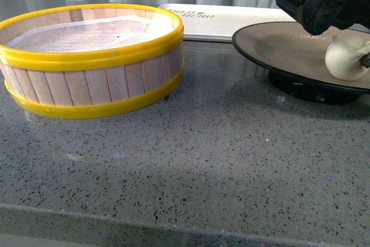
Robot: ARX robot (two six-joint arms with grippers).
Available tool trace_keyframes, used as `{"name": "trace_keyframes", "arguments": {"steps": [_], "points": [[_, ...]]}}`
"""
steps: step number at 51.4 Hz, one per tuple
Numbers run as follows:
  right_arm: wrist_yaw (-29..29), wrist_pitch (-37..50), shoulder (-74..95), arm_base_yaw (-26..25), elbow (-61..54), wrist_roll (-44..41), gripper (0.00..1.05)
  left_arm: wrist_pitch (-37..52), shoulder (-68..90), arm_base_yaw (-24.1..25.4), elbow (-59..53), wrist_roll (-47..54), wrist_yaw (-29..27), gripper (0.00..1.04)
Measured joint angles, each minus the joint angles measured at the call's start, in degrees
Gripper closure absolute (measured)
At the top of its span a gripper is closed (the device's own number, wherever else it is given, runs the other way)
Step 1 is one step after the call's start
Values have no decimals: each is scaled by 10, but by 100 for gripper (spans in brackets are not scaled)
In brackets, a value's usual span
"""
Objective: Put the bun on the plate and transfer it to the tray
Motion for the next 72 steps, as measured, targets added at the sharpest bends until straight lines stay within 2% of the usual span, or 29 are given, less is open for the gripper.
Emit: {"name": "trace_keyframes", "arguments": {"steps": [9,17,21,27,31,39,49,50,51,53,56,58,60,64,67,72], "points": [[0,0,0,0,0,0,8,-13,0,6,22,-13,10,5],[0,0,0,0,0,0,8,-14,-11,17,34,-26,23,7],[0,0,0,0,0,0,8,26,-48,27,-1,-25,27,7],[0,0,0,0,0,0,8,133,-166,47,-124,-12,26,7],[0,0,0,0,0,0,8,203,-286,73,-248,1,38,7],[0,0,0,0,0,0,8,220,-449,144,-424,-8,63,7],[0,0,0,0,0,0,8,176,-626,263,-597,-38,119,7],[0,0,0,0,0,0,8,196,-640,270,-613,-47,104,10],[0,0,0,0,0,0,8,248,-662,286,-644,-69,50,15],[0,0,0,0,0,0,8,326,-699,322,-699,-94,22,24],[0,0,0,0,0,0,8,381,-742,378,-758,-116,52,35],[0,0,0,0,0,0,8,403,-771,431,-801,-125,97,44],[0,0,0,0,0,0,8,414,-790,465,-836,-131,109,53],[0,0,0,0,0,0,8,425,-813,477,-882,-136,119,70],[0,0,0,0,0,0,8,428,-820,478,-897,-137,125,78],[0,0,0,0,0,0,8,435,-850,478,-932,-139,125,99]]}}
